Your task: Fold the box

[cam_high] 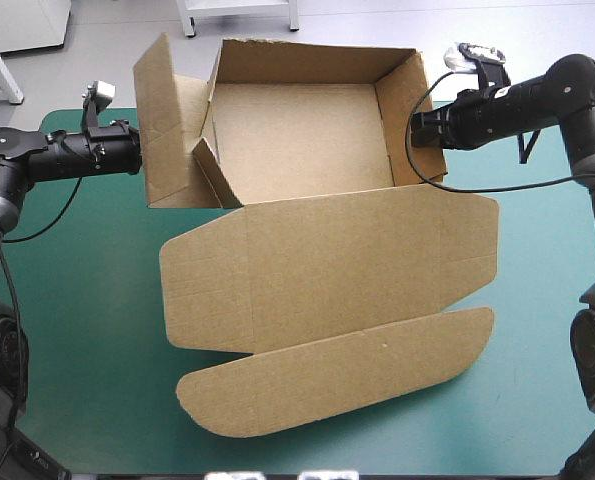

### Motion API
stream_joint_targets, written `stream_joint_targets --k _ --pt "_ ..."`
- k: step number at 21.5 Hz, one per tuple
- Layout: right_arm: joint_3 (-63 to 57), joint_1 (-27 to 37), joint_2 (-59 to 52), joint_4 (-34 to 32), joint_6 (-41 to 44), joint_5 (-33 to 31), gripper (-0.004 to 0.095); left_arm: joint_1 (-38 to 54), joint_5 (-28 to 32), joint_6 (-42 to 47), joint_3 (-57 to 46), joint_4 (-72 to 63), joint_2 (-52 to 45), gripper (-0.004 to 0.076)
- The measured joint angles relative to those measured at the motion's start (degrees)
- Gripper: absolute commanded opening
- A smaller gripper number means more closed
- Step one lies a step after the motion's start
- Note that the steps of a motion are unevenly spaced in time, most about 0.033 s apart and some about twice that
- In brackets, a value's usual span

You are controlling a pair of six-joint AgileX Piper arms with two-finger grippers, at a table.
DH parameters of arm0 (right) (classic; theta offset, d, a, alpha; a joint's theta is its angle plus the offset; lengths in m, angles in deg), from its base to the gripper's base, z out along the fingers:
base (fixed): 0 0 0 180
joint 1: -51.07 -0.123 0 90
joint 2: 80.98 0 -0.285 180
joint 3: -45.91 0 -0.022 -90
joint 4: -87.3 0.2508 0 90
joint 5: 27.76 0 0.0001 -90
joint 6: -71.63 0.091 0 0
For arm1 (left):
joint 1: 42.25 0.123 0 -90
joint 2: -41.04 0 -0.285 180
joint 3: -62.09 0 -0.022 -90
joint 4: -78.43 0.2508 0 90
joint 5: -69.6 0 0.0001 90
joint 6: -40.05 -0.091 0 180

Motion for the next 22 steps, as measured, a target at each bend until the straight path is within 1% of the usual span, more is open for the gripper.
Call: stream_joint_targets --k 4,7,9,19,21,22 --pt "0.0 -1.25 2.44 -1.29 -0.2 0.1 -0.0011 -0.44 -0.13 0.06 0.0 -0.73 -0.75 -0.0008" --pt "-0.12 -3.9 3.85 -5.01 0.0 1.02 -0.0011 -0.47 -0.13 0.06 0.0 -1.57 -1.11 -0.0008" --pt "-0.16 -4.89 4.69 -5.46 0.25 1.35 -0.0011 -0.68 -0.13 0.49 0.0 -1.64 -1.22 -0.0008" --pt "-0.31 -6.11 8.21 -9.04 1.09 2.15 -0.0011 -4.86 -0.12 2.27 0.0 -1.65 -1.22 -0.0008" --pt "-0.31 -6.3 8.28 -10.12 1.57 2.22 -0.0011 -4.86 -0.12 3.75 0.0 -1.51 -1.22 0.0006" --pt "-0.31 -6.3 8.3 -10.25 1.69 2.22 -0.0011 -4.86 -0.12 4.37 0.21 -1.25 -1.22 0.0029"
